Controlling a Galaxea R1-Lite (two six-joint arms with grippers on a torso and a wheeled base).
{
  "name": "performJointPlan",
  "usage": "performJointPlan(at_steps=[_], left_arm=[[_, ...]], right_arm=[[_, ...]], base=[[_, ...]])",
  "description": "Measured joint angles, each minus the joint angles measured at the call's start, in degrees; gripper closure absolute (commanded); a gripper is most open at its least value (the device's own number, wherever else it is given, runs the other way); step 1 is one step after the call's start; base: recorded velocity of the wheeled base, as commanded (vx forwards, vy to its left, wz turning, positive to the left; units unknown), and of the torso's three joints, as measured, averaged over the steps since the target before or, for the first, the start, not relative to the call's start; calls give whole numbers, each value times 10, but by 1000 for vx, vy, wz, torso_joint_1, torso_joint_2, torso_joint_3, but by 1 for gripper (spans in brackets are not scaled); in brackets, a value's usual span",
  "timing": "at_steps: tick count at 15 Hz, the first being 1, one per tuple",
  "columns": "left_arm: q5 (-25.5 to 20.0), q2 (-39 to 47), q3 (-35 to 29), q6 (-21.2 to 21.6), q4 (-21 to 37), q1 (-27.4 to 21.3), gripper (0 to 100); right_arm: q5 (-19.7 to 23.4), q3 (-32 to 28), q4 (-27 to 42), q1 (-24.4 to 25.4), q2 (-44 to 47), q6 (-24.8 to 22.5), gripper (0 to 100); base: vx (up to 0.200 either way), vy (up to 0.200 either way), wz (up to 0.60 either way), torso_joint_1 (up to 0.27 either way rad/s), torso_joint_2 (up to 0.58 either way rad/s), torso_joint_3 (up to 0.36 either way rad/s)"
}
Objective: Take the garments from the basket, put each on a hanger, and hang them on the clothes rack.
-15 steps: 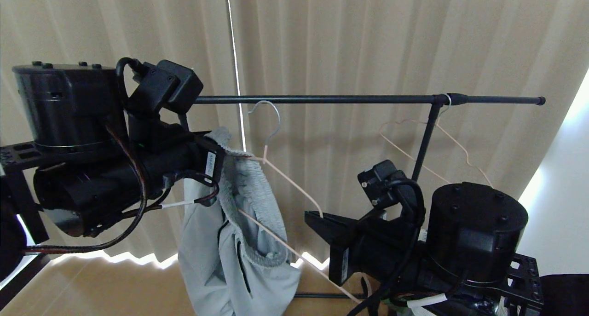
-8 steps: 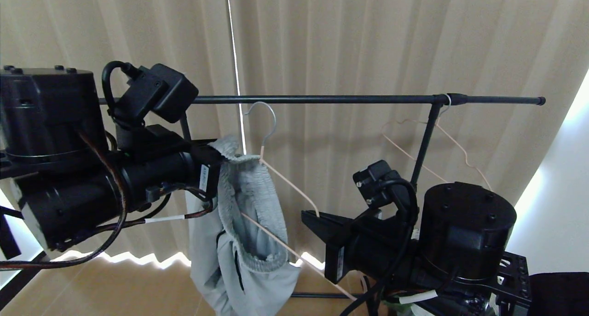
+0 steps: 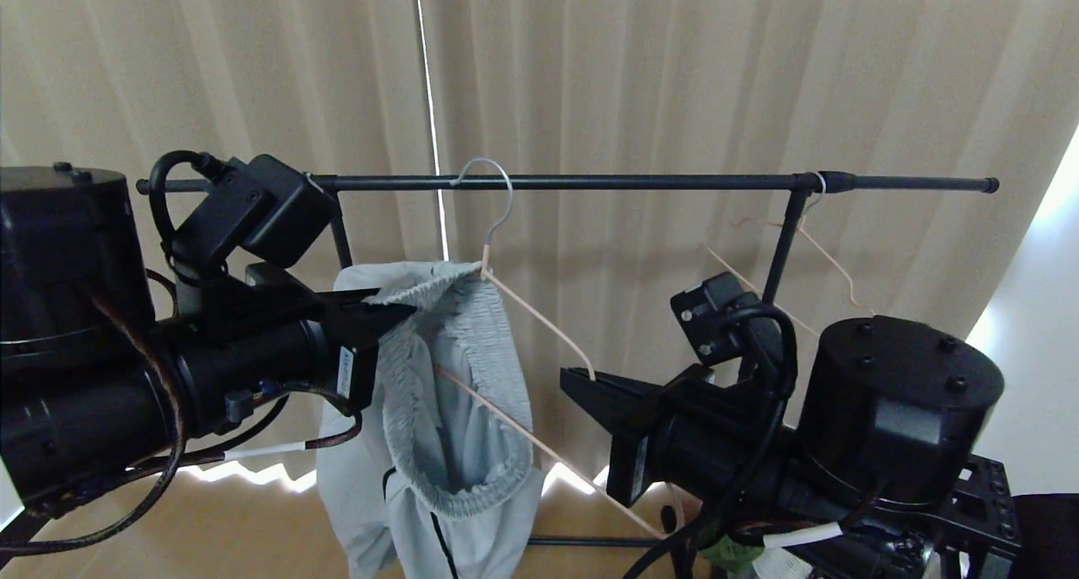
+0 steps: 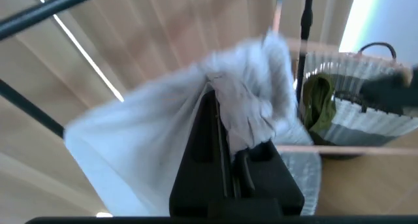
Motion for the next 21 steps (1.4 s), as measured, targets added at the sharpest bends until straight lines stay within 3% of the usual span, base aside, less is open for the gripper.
performJointPlan(at_steps=[8, 9, 13, 18, 21], left_arm=[[-2, -8, 41, 34, -4, -14, 100], [-2, -10, 43, 34, -4, -19, 0], [-3, -25, 59, 77, -4, -32, 0], [-3, -72, 91, 85, -4, -28, 0], [-2, -98, 98, 118, -5, -2, 0]], right_arm=[[24, 3, -28, 6, -24, -3, 100], [24, 3, -28, 6, -26, -3, 100], [24, 2, -39, 6, -29, -4, 100], [25, 11, -43, 0, -41, -30, 100], [40, 32, -39, -34, -57, -56, 100]], base=[[0, 0, 0, 0, 0, 0], [0, 0, 0, 0, 0, 0], [0, 0, 0, 0, 0, 0], [0, 0, 0, 0, 0, 0], [0, 0, 0, 0, 0, 0]])
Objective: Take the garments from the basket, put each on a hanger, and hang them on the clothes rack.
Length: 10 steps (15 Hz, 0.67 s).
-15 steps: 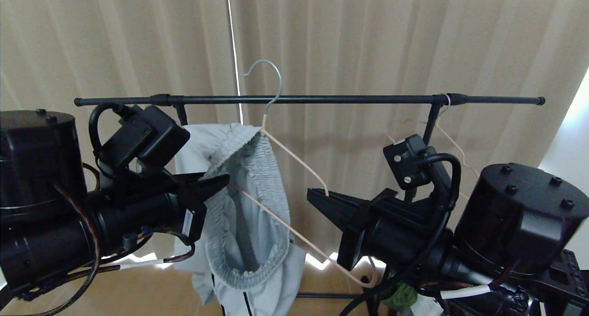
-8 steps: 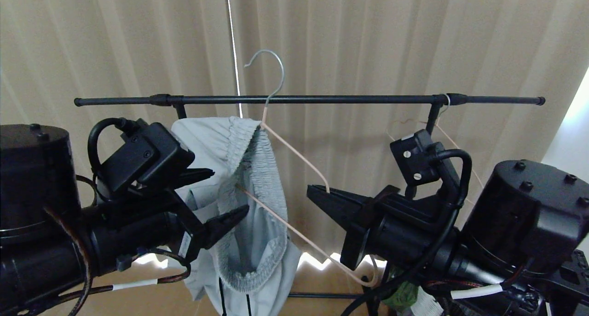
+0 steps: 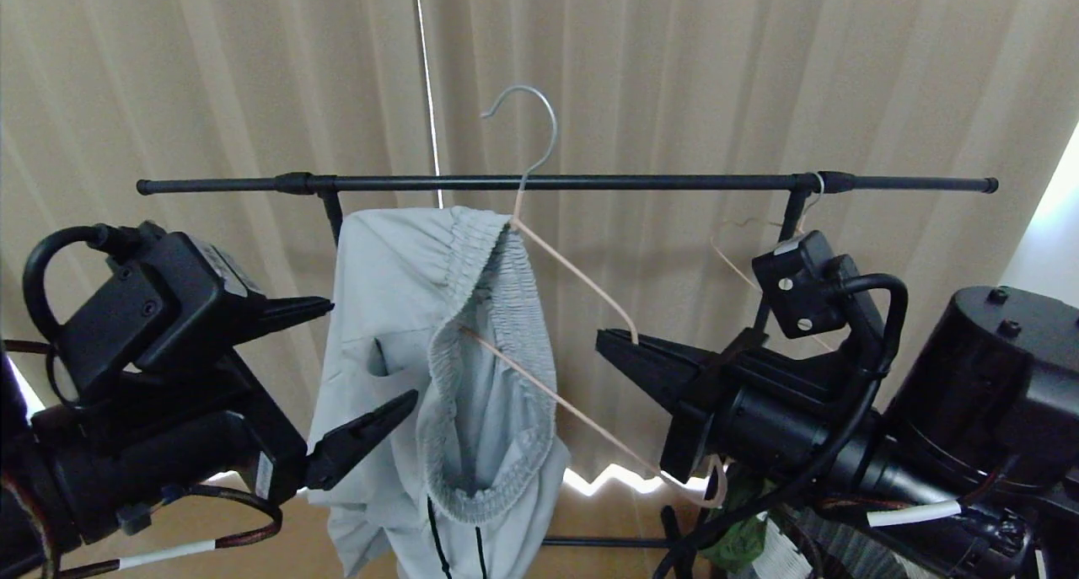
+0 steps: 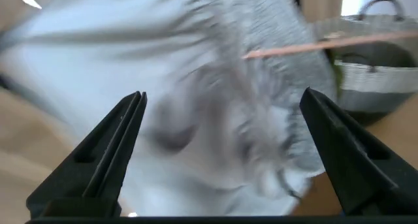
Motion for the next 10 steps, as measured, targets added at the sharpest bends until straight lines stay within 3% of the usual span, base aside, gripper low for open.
performJointPlan(at_steps=[3, 5, 7, 10], left_arm=[[-1, -7, -11, 103, -3, 58, 0], [-4, -4, -27, 129, -4, 69, 0], [-71, 10, -44, 151, -4, 70, 0], [-117, 40, -78, 181, -4, 72, 0]], right_arm=[[53, 31, 0, -50, -23, -9, 100], [110, 45, 0, -89, -37, -27, 100], [156, 56, 0, -115, -45, -34, 100], [193, 63, 0, -123, -49, -35, 100]], base=[[0, 0, 0, 0, 0, 0], [0, 0, 0, 0, 0, 0], [0, 0, 0, 0, 0, 0], [0, 0, 0, 0, 0, 0]])
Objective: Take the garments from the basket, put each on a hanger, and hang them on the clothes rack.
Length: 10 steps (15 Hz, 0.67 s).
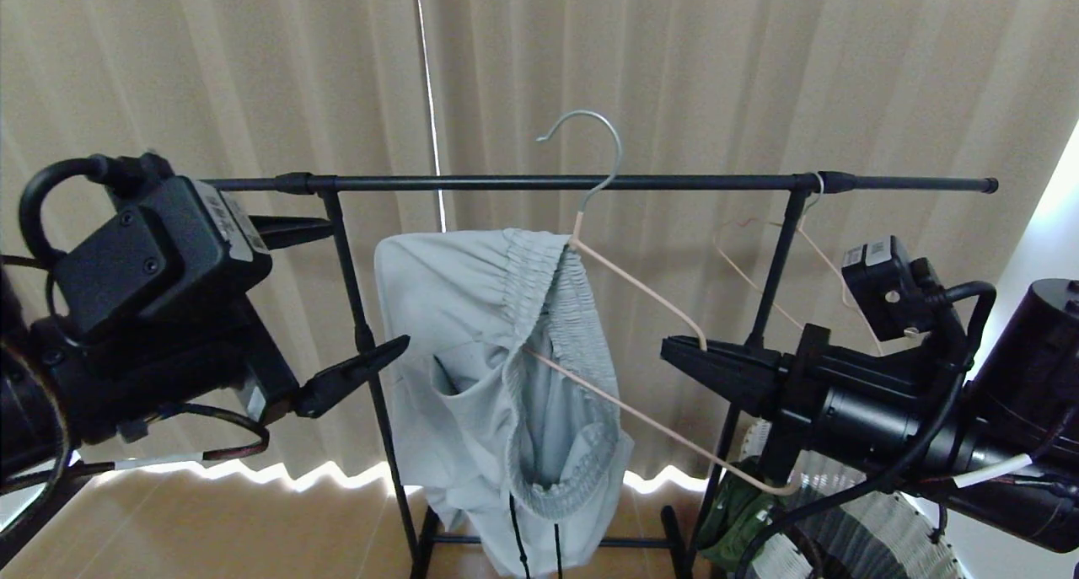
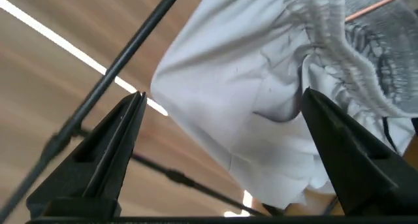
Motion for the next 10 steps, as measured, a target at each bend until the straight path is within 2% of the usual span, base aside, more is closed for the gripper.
performJointPlan(at_steps=[5, 10], left_arm=[[-24, 80, -71, 54, 0, 3, 0], [-25, 118, -101, 59, -1, 1, 0]], right_arm=[[41, 6, -3, -1, -3, 0, 100], [82, 9, -4, 2, -3, -20, 100]], base=[[0, 0, 0, 0, 0, 0], [0, 0, 0, 0, 0, 0]])
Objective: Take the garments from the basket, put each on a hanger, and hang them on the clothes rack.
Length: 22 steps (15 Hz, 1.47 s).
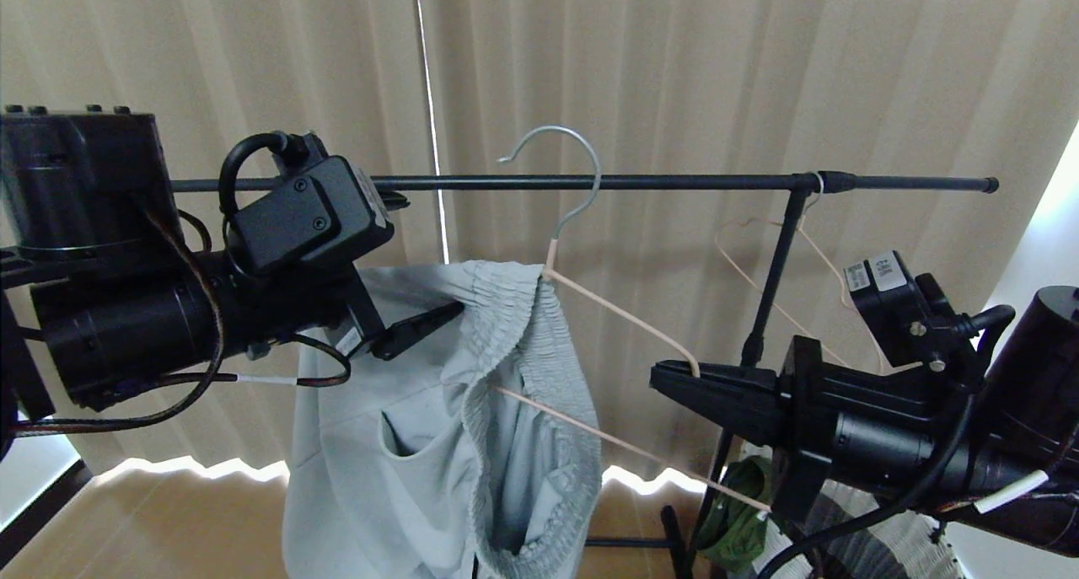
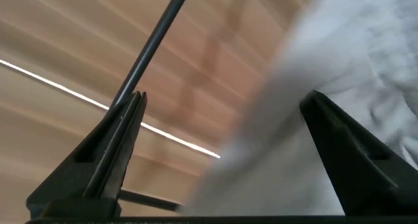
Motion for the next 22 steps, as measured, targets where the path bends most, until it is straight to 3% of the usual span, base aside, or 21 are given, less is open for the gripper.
performJointPlan(at_steps=[3, 4, 16, 17, 22], left_arm=[[-1, 5, -3, 0, 0, -2, 0], [-1, 5, -2, 0, 0, -2, 100], [1, 5, 5, -1, 0, -2, 100], [1, 5, 6, -1, 0, -1, 100], [7, 0, 13, -5, 1, 8, 100]], right_arm=[[4, 0, 0, 8, 0, -1, 100], [5, 0, 0, 12, 0, -1, 100], [2, 0, -2, 16, -7, -1, 100], [2, 0, -2, 16, -8, -1, 0], [-15, 0, -2, -3, -9, -22, 0]], base=[[0, 0, 0, 0, 0, 0], [0, 0, 0, 0, 0, 0], [0, 0, 0, 0, 0, 0], [0, 0, 0, 0, 0, 0], [0, 0, 0, 0, 0, 0]])
